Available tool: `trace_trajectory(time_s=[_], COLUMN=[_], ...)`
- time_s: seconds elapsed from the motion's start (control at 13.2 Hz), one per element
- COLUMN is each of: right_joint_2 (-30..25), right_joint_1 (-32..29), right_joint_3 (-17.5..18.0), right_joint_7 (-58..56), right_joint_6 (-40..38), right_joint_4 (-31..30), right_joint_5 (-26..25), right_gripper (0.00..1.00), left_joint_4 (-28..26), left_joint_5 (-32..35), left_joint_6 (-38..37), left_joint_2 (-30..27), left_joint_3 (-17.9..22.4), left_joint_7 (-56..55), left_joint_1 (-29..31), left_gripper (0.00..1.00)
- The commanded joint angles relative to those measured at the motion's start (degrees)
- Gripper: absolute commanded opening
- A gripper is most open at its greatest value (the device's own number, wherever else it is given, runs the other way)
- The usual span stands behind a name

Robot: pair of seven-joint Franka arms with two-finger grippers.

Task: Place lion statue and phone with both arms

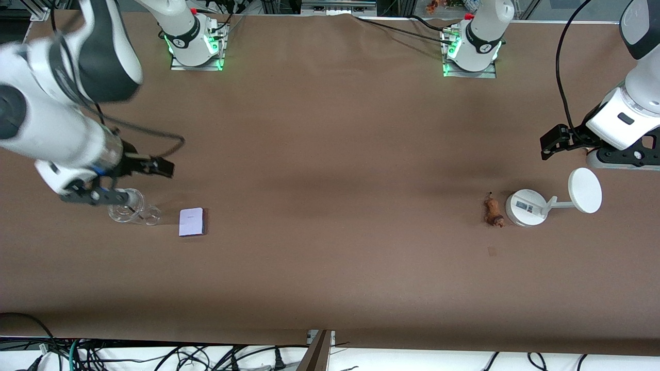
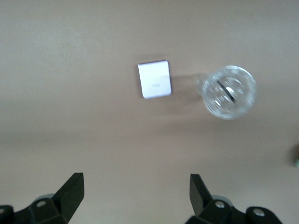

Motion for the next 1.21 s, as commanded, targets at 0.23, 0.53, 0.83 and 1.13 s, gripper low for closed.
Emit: trace_trajectory(time_s=[0.23, 0.53, 0.83, 1.13], right_joint_2=[-5.9, -5.1, -5.2, -11.3], right_joint_1=[-0.5, -0.2, -0.4, -5.1], right_joint_3=[-3.8, -3.4, -3.4, -3.3], right_joint_7=[-0.5, -0.6, -3.9, -8.7], right_joint_6=[-12.3, -12.0, -12.4, -10.6], right_joint_4=[2.2, 1.7, 1.5, -6.6], right_joint_5=[0.0, 0.7, 0.8, 0.9], right_gripper=[1.00, 1.00, 1.00, 1.00], left_joint_4=[1.4, 1.4, 1.4, 1.4], left_joint_5=[-0.7, -0.7, -0.7, -0.7], left_joint_6=[-1.2, -1.8, -1.8, -1.8], left_joint_2=[0.4, 0.5, 0.5, 0.5], left_joint_3=[0.4, 0.4, 0.4, 0.4], left_joint_7=[0.2, 0.1, 0.1, 0.1], left_joint_1=[-0.4, -0.4, -0.4, -0.4], left_gripper=[1.00, 1.00, 1.00, 1.00])
